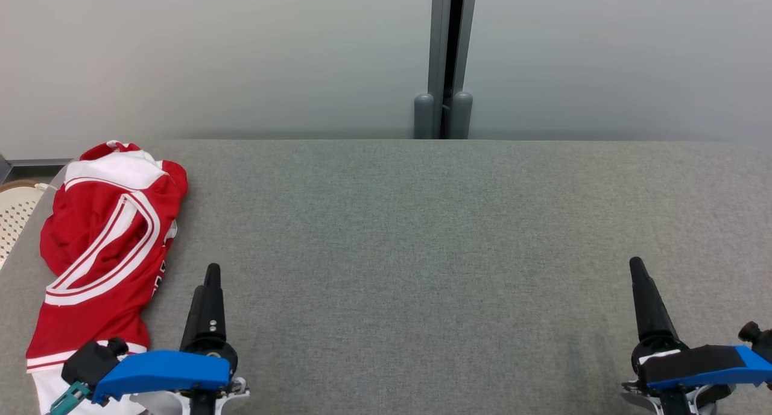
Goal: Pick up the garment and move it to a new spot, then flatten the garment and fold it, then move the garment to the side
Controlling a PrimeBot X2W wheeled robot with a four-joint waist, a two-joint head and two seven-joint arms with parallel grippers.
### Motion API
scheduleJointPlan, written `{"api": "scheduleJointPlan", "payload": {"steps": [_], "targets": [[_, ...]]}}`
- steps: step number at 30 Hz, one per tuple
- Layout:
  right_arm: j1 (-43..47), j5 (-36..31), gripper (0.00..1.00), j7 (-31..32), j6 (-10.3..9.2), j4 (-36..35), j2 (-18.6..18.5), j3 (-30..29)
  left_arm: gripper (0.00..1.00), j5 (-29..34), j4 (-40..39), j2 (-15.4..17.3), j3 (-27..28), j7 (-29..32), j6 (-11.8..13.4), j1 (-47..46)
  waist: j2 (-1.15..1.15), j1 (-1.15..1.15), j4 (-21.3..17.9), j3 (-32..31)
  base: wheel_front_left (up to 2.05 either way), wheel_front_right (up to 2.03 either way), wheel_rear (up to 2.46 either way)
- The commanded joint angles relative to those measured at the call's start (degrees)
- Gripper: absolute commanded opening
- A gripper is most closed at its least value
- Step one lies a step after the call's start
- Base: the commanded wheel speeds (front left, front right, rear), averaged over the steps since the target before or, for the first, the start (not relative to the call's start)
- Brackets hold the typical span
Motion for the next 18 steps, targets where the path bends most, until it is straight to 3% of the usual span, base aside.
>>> {"api": "scheduleJointPlan", "payload": {"steps": [1, 18], "targets": [[0.22, -3.44, 1.0, -0.71, 0.1, -1.24, -0.36, 0.25, 1.0, 3.38, -1.06, 0.42, -0.74, -0.71, 0.31, -0.77, 0.0, 0.0, 0.02, 0.04, 0.0, 0.0, 0.0], [0.52, -20.23, 1.0, -3.94, 0.11, -0.74, -0.46, 2.52, 1.0, 21.8, 0.15, 0.46, -3.42, -3.9, 1.3, -0.34, 0.0, 0.0, -0.03, 0.46, 0.0, 0.0, 0.0]]}}
